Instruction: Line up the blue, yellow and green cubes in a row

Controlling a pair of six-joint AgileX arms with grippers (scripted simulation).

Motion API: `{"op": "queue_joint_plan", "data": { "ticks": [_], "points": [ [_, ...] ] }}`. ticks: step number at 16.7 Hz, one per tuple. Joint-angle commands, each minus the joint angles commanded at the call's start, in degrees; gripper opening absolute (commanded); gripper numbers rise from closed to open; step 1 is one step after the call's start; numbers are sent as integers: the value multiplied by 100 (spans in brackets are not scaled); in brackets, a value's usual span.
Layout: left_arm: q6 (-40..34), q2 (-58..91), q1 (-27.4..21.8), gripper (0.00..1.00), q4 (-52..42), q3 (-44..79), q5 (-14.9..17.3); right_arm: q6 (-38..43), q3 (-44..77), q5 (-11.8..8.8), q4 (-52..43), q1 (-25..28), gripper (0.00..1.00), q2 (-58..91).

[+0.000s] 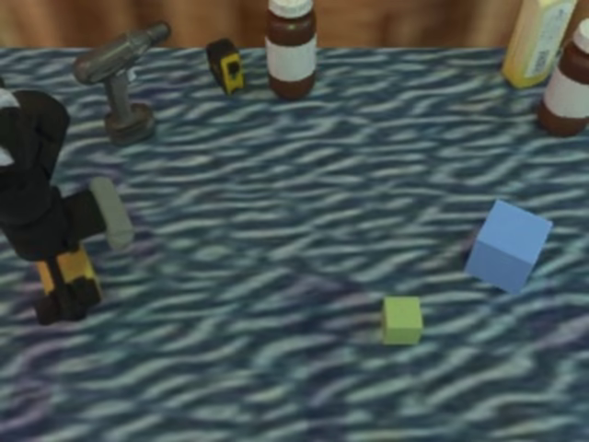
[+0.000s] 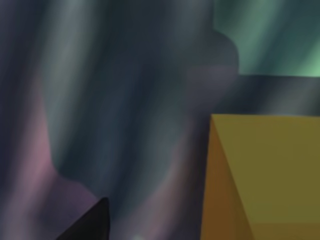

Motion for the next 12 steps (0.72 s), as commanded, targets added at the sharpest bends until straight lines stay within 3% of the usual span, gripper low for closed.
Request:
{"op": "queue_joint_plan", "data": {
  "ticks": [12],
  "points": [
    [0,0,0,10,0,0,0,0,0,0,0,0,100,0]
  ]
}}
